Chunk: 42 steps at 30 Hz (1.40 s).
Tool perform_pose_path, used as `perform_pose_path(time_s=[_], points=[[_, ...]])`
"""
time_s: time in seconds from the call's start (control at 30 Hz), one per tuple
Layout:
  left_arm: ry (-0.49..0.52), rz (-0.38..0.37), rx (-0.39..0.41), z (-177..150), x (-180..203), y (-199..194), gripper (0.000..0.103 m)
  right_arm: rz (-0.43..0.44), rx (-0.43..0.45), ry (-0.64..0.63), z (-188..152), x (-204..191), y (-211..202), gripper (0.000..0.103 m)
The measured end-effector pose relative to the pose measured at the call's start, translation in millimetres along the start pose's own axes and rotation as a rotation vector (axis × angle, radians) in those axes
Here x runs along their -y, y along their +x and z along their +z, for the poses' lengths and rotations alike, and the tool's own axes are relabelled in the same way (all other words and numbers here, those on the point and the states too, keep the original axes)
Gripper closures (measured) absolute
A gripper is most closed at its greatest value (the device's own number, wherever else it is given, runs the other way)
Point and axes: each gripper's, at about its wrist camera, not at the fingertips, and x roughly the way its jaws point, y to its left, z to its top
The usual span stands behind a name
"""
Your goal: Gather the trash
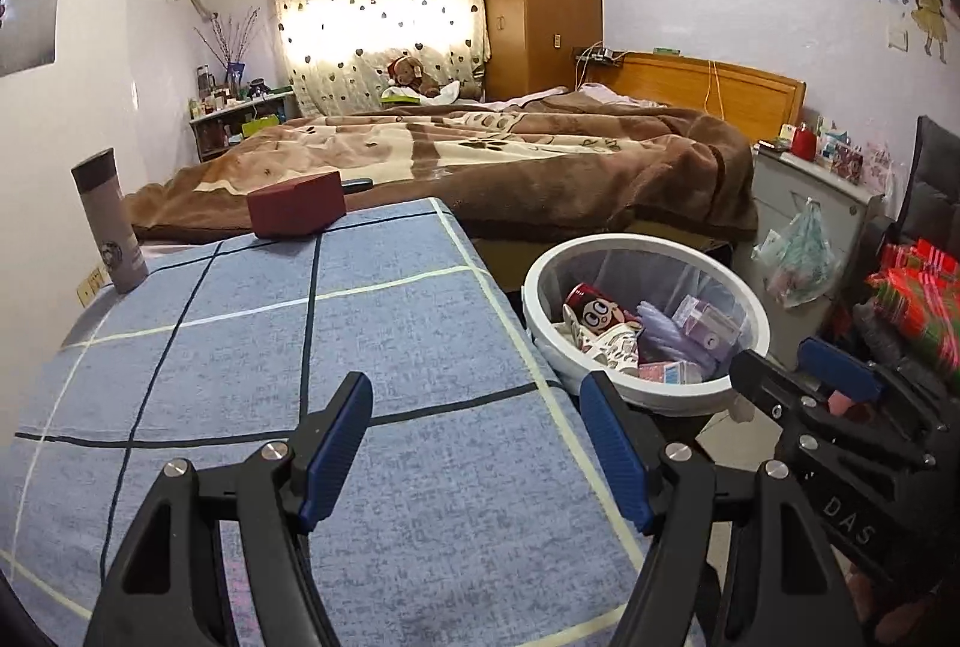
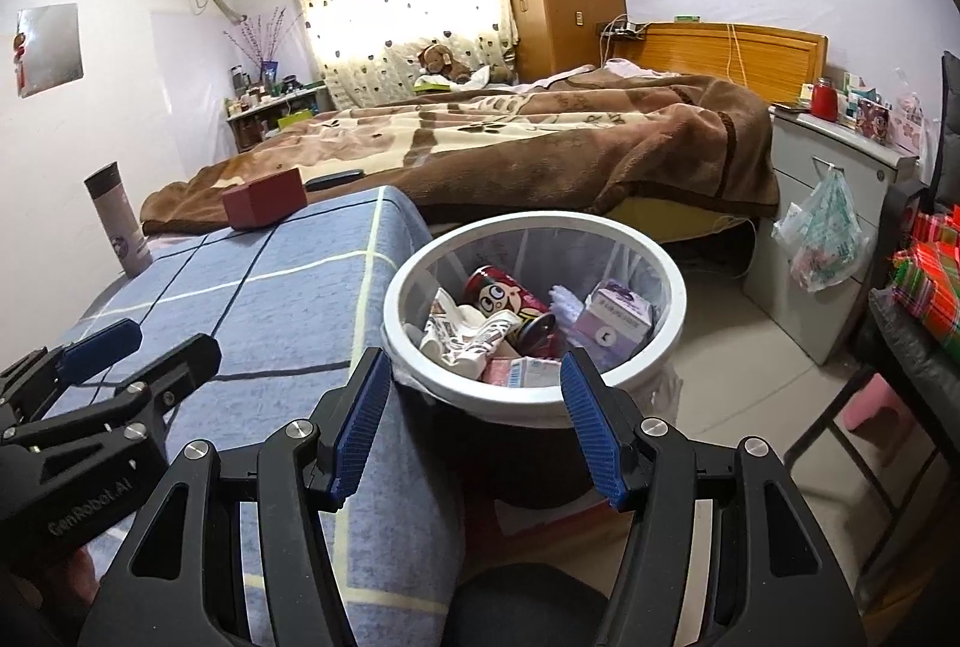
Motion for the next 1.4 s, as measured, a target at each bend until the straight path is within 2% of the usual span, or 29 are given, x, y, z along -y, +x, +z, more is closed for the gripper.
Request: perform_pose_path(time_s=[1.4], points=[[-0.022, 0.01, -0.001, -3.1, -8.2, -6.5, 0.029, 0.003, 0.011, -0.016, -2.9, -15.7, -9.2, 0.042]])
